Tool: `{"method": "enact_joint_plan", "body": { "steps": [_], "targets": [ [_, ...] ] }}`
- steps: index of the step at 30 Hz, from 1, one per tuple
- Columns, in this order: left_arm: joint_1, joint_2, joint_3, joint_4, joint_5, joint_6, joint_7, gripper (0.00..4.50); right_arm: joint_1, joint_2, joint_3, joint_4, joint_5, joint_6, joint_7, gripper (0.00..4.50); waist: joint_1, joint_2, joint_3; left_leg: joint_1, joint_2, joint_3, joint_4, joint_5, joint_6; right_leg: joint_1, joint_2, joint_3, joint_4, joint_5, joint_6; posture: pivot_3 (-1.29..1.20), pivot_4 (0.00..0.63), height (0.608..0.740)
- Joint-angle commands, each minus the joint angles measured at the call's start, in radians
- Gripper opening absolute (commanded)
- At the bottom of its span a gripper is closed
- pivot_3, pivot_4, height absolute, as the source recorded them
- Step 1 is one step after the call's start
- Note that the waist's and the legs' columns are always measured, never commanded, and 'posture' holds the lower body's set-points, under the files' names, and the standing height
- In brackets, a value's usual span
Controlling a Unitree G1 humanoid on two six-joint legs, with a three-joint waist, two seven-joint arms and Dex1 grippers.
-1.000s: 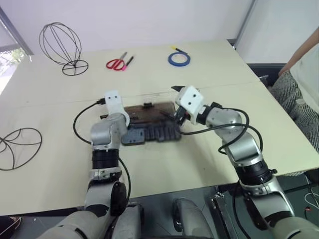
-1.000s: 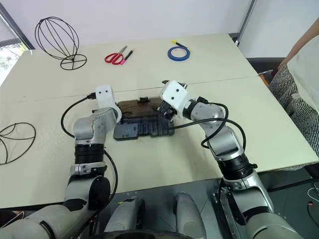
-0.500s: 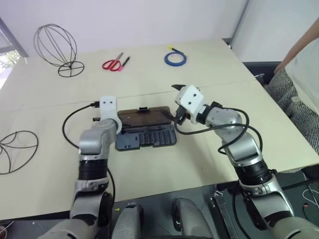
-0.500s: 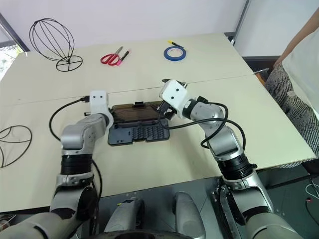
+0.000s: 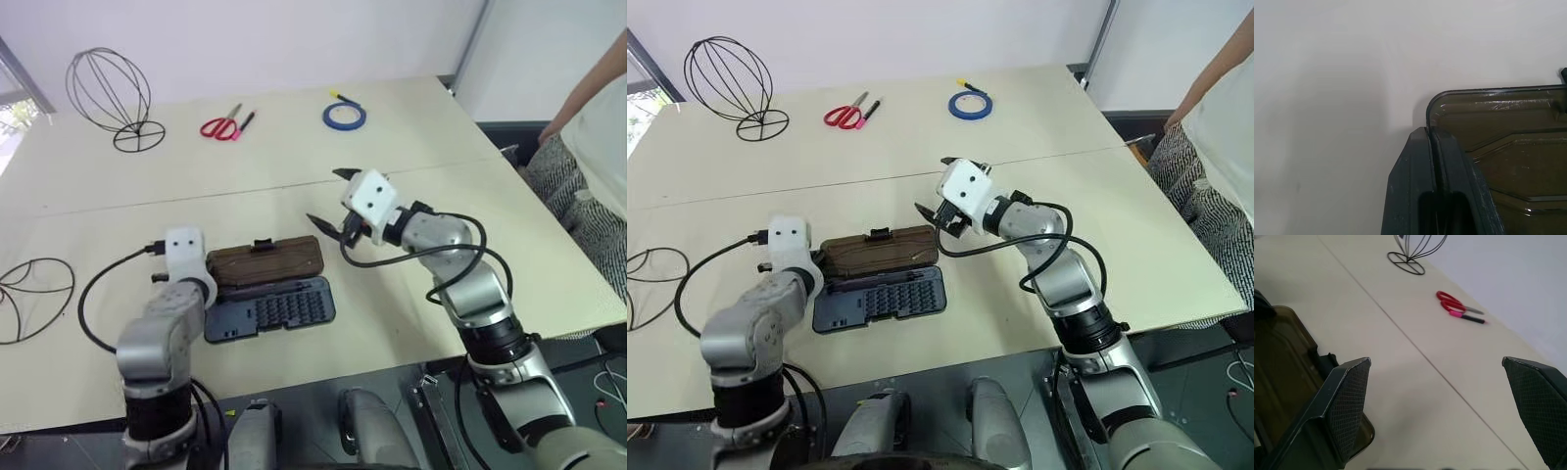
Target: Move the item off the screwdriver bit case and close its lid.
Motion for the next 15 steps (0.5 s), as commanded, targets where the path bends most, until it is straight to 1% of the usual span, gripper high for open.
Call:
{"method": "enact_joint_plan", "body": {
  "steps": [1,5,7,10,12,15],
  "targets": [
    [0.030,-0.027,0.028,0.002,0.041,0.022,0.041,0.02,-0.023,0.000,0.000,-0.013,0.012,-0.031,0.022,4.50,0.000,0.000,0.000,0.000,0.000,0.000,0.000,0.000,0.000,0.000,0.000,0.000,0.000,0.000,0.000,0.00,0.150,0.740],
    [0.042,-0.065,0.018,-0.004,0.052,0.019,0.051,0.02,-0.034,-0.007,0.002,-0.009,0.011,-0.032,0.046,4.50,0.000,0.000,0.000,0.000,0.000,0.000,0.000,0.000,0.000,0.000,0.000,0.000,0.000,0.000,0.000,0.00,0.150,0.740],
    [0.047,-0.066,0.009,-0.004,0.053,0.016,0.043,0.02,-0.039,-0.009,0.001,-0.009,0.011,-0.029,0.054,4.50,0.000,0.000,0.000,0.000,0.000,0.000,0.000,0.000,0.000,0.000,0.000,0.000,0.000,0.000,0.000,0.00,0.150,0.740],
    [0.041,-0.031,-0.026,0.000,0.040,-0.053,-0.008,0.02,-0.043,-0.015,-0.002,-0.005,0.010,-0.029,0.066,4.50,0.001,0.000,0.000,0.000,0.000,0.000,0.000,0.000,0.000,0.000,0.000,0.000,0.000,0.000,0.000,0.00,0.150,0.740],
    [0.041,0.010,-0.058,0.004,0.047,-0.124,-0.039,0.02,-0.042,-0.016,0.000,-0.005,0.008,-0.028,0.068,4.50,0.003,0.000,0.000,0.000,0.000,0.000,0.000,0.000,0.000,0.000,0.000,0.000,0.000,0.000,0.000,0.00,0.150,0.740],
    [0.033,0.038,-0.080,0.010,0.035,-0.193,-0.082,0.02,-0.044,-0.015,0.002,-0.005,0.006,-0.025,0.069,4.50,0.006,-0.001,0.000,-0.001,0.000,-0.001,0.001,0.000,0.000,0.000,0.000,-0.001,0.000,0.000,0.000,0.00,0.150,0.740]
  ]
}}
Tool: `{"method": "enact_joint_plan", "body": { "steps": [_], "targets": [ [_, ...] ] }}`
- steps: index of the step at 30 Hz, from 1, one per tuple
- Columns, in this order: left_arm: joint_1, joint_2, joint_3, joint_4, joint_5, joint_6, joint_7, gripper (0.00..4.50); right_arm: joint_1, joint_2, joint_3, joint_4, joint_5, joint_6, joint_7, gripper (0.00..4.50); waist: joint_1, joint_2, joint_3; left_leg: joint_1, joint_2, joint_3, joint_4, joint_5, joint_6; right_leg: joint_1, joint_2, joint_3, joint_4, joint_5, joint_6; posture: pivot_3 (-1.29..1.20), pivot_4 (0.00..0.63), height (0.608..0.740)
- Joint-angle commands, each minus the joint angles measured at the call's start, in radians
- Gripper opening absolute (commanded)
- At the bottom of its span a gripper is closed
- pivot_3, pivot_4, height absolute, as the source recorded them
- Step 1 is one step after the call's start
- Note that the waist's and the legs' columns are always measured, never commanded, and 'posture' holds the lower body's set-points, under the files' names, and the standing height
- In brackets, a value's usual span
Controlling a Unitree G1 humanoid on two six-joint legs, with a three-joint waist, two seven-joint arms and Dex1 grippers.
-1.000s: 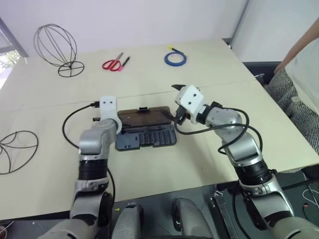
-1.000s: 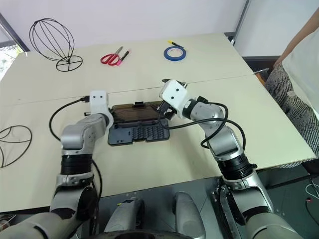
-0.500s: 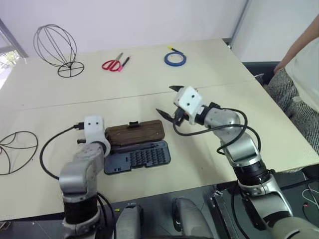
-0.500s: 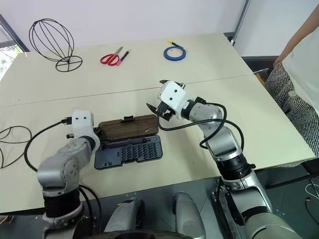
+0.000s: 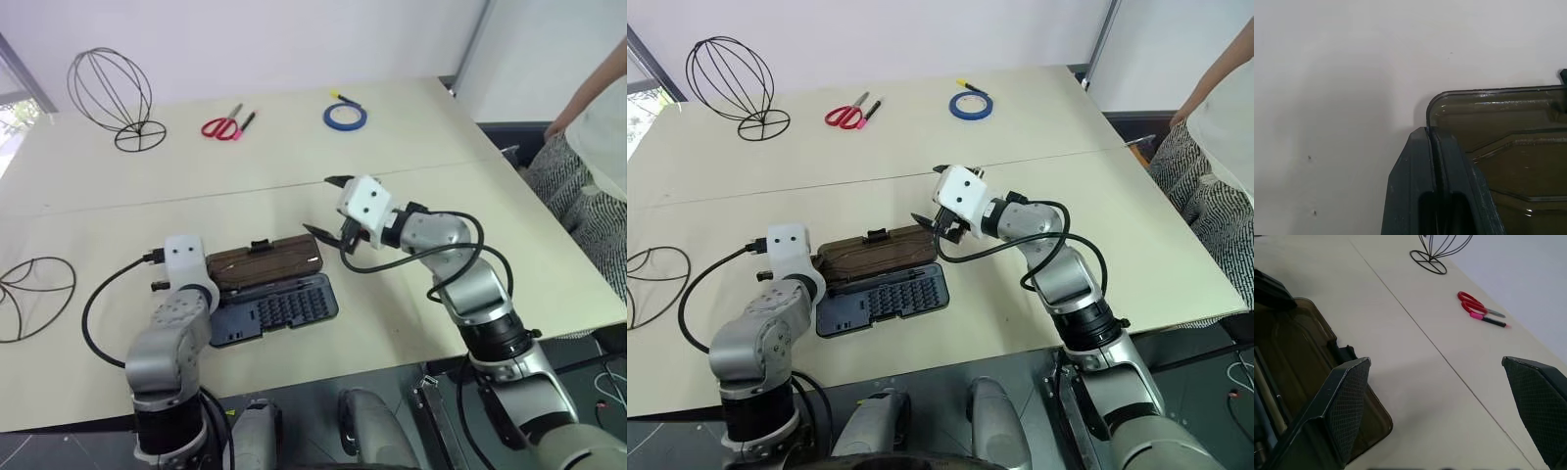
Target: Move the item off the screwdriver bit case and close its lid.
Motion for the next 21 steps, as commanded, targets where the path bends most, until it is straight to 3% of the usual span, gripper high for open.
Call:
{"method": "enact_joint_plan", "body": {
  "steps": [1,4,9,10,16,21],
  "targets": [
    [-0.008,0.037,-0.037,-0.005,-0.004,-0.080,-0.052,0.56,-0.027,0.003,0.000,-0.013,0.001,-0.011,0.001,4.50,0.002,0.000,0.000,0.000,0.000,0.000,0.000,0.000,0.000,0.000,0.000,0.000,0.000,0.000,0.000,0.00,0.150,0.740],
    [-0.004,0.057,-0.062,-0.004,0.002,-0.112,-0.073,1.66,-0.034,0.006,0.001,-0.006,0.000,-0.013,0.001,4.50,0.004,0.000,0.000,0.000,0.000,0.000,0.000,0.000,0.000,0.000,0.000,0.000,0.000,0.000,0.000,0.00,0.150,0.740],
    [0.017,0.052,-0.062,-0.023,0.010,-0.122,-0.069,4.28,-0.041,0.010,0.004,0.004,-0.001,-0.020,-0.002,4.50,0.003,0.000,0.000,0.000,0.000,0.000,0.000,0.000,0.000,0.000,0.000,0.000,-0.001,0.000,0.000,0.00,0.150,0.740],
    [0.020,0.053,-0.062,-0.027,0.013,-0.126,-0.067,4.45,-0.042,0.011,0.004,0.005,-0.001,-0.020,-0.002,4.50,0.003,0.000,0.000,0.000,0.000,0.000,0.000,0.000,0.000,0.000,0.000,0.000,-0.001,0.000,0.000,0.00,0.150,0.740],
    [0.004,0.117,-0.030,-0.068,-0.033,-0.307,-0.171,4.45,-0.044,0.015,0.008,0.015,0.001,-0.029,-0.004,4.50,0.004,-0.001,0.001,-0.001,0.000,0.000,0.000,0.000,0.000,0.000,0.000,0.000,0.000,0.000,0.000,0.00,0.150,0.740],
    [-0.106,0.249,0.031,0.030,-0.073,-0.504,-0.308,4.45,-0.044,0.039,0.017,0.045,0.005,-0.040,-0.005,4.50,0.010,-0.001,0.001,0.000,0.000,0.000,0.000,0.000,0.000,0.000,0.000,-0.001,-0.001,0.000,0.000,0.00,0.150,0.740]
  ]
}}
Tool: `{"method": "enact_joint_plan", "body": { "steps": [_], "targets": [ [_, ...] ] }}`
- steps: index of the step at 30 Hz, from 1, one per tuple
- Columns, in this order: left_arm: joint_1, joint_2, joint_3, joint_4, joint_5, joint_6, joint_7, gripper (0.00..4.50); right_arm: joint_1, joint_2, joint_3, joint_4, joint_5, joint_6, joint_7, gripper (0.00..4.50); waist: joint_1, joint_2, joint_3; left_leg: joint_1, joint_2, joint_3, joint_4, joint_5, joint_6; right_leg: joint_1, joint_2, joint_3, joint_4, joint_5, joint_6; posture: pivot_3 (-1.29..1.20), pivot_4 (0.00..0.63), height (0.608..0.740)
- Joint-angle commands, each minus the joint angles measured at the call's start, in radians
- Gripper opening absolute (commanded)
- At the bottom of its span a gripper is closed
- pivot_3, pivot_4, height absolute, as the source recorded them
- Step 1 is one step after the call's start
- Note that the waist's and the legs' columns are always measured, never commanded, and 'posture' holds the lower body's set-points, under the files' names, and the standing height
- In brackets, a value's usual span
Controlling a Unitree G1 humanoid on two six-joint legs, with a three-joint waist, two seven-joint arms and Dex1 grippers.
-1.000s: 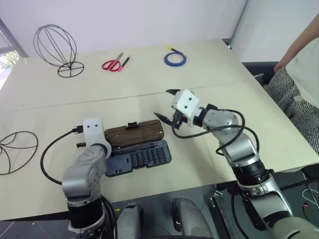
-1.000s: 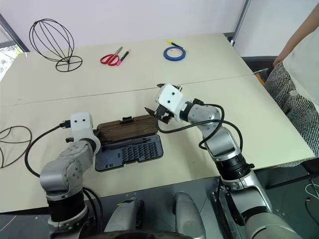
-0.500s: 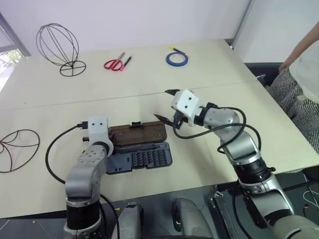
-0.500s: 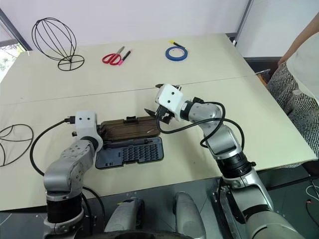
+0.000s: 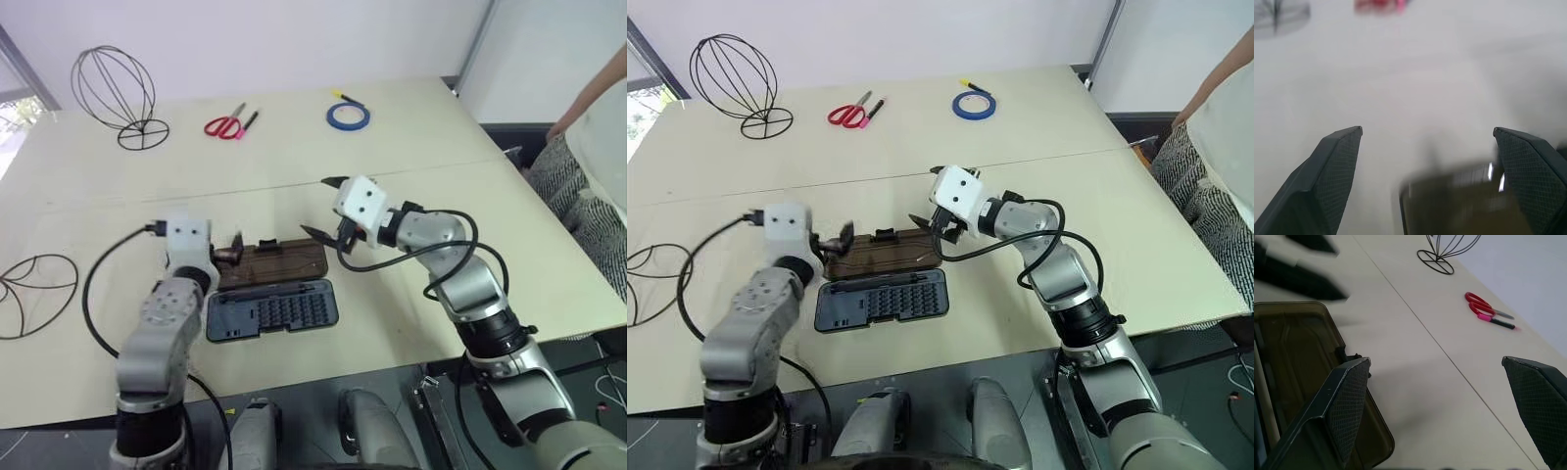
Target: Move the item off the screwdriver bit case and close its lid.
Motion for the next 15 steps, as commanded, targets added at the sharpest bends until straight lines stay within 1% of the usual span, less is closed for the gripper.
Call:
{"method": "enact_joint_plan", "body": {
  "steps": [1,3,5,6,8,11,13,14,15],
  "targets": [
    [-0.080,0.098,0.044,0.062,-0.025,-0.137,-0.106,4.45,-0.028,0.024,0.003,0.001,0.008,-0.022,-0.004,4.50,0.003,0.000,0.000,0.000,0.000,0.000,0.000,0.000,0.000,0.000,0.000,0.000,0.000,0.000,0.000,0.00,0.150,0.740],
    [-0.104,0.186,0.030,0.122,-0.050,-0.175,-0.219,4.45,-0.031,0.031,0.007,0.014,0.007,-0.032,0.000,4.50,0.003,0.000,0.000,0.000,0.000,0.000,0.000,0.000,0.000,0.000,0.000,0.000,0.000,0.000,0.000,0.00,0.150,0.740],
    [-0.094,0.263,0.026,0.157,-0.098,-0.215,-0.348,3.92,-0.034,0.032,0.010,0.028,0.005,-0.043,0.004,4.50,0.002,0.000,0.000,0.000,0.000,0.000,-0.001,0.000,0.000,0.000,0.000,0.000,-0.001,0.000,0.000,0.00,0.150,0.740],
    [-0.083,0.297,0.037,0.169,-0.140,-0.199,-0.409,3.68,-0.035,0.030,0.010,0.036,0.004,-0.050,0.005,4.50,0.001,0.000,0.000,0.000,0.000,0.001,-0.001,0.000,0.000,0.000,0.000,0.000,-0.001,0.000,0.000,0.00,0.150,0.740],
    [-0.053,0.349,0.054,0.186,-0.205,-0.183,-0.510,2.72,-0.035,0.027,0.005,0.051,0.004,-0.060,0.005,4.50,-0.003,0.001,0.000,-0.001,0.000,0.001,-0.001,0.000,0.000,-0.001,0.000,0.000,-0.001,0.000,0.000,0.00,0.150,0.740],
    [0.010,0.419,0.069,0.198,-0.303,-0.127,-0.639,1.17,-0.030,0.023,-0.009,0.072,0.013,-0.065,0.001,4.50,-0.008,0.000,0.001,-0.001,0.000,0.000,-0.001,0.000,0.000,-0.001,0.000,0.000,-0.001,0.000,0.000,0.00,0.150,0.740],
    [0.058,0.450,0.071,0.202,-0.339,-0.114,-0.694,0.24,-0.024,0.019,-0.019,0.088,0.020,-0.064,0.000,4.50,-0.011,0.000,0.001,-0.001,0.000,0.000,-0.001,0.000,0.000,-0.001,0.000,0.000,-0.001,0.000,0.000,0.00,0.150,0.740],
    [0.080,0.466,0.072,0.210,-0.345,-0.122,-0.718,0.08,-0.023,0.020,-0.023,0.096,0.023,-0.059,-0.002,4.50,-0.011,0.000,0.001,-0.001,0.000,0.000,-0.001,0.000,0.000,-0.001,0.000,0.000,-0.001,0.000,0.000,0.00,0.150,0.740],
    [0.103,0.480,0.068,0.216,-0.351,-0.124,-0.741,0.08,-0.018,0.016,-0.031,0.106,0.027,-0.056,-0.002,4.50,-0.011,0.000,0.001,-0.001,0.000,0.000,-0.001,0.000,0.000,-0.001,0.000,0.000,-0.001,0.000,-0.001,0.00,0.150,0.740]
  ]
}}
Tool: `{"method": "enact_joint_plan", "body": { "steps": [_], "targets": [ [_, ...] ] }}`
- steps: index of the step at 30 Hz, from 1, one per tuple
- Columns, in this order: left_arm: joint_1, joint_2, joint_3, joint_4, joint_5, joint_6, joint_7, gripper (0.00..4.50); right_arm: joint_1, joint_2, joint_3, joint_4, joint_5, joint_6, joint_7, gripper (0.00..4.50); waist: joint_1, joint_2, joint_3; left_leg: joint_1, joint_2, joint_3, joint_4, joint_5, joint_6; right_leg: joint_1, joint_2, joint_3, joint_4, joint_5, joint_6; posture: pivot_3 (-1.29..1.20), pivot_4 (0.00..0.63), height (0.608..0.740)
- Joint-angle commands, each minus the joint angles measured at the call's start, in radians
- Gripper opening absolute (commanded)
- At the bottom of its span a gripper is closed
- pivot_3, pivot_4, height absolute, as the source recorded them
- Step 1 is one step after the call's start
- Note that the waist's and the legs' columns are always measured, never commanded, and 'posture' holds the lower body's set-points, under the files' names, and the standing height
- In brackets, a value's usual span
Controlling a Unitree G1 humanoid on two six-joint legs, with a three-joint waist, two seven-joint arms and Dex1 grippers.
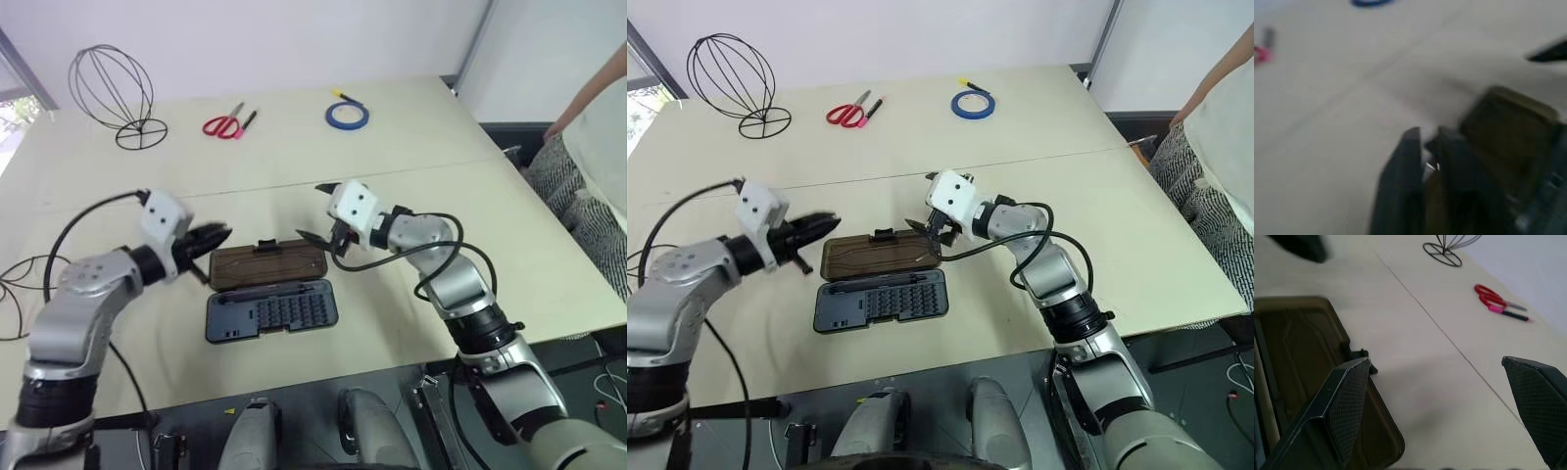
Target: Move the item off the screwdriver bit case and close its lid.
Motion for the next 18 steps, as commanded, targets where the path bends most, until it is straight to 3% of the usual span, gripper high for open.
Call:
{"method": "enact_joint_plan", "body": {
  "steps": [1,7,18],
  "targets": [
    [0.058,0.055,0.021,0.002,-0.042,-0.011,-0.094,0.08,-0.001,-0.008,-0.043,0.012,0.022,-0.011,-0.005,4.50,0.000,0.000,0.000,0.000,0.000,0.000,0.000,0.000,0.000,0.000,0.000,0.000,0.000,-0.001,-0.001,0.00,0.150,0.740],
    [0.073,0.124,0.007,0.000,-0.114,0.029,-0.199,0.08,0.017,-0.020,-0.052,0.039,0.010,-0.016,-0.019,4.50,0.001,0.000,0.000,0.000,0.000,0.000,0.000,0.000,0.000,0.000,0.000,0.000,0.000,-0.002,-0.003,0.00,0.150,0.740],
    [0.088,0.102,-0.133,0.011,-0.097,-0.014,-0.267,0.08,0.052,-0.040,-0.057,0.036,-0.013,-0.024,-0.046,4.50,-0.001,0.000,0.000,0.000,0.000,0.000,0.000,0.000,0.000,0.000,0.000,0.000,0.000,-0.001,-0.001,0.00,0.150,0.740]
  ]
}}
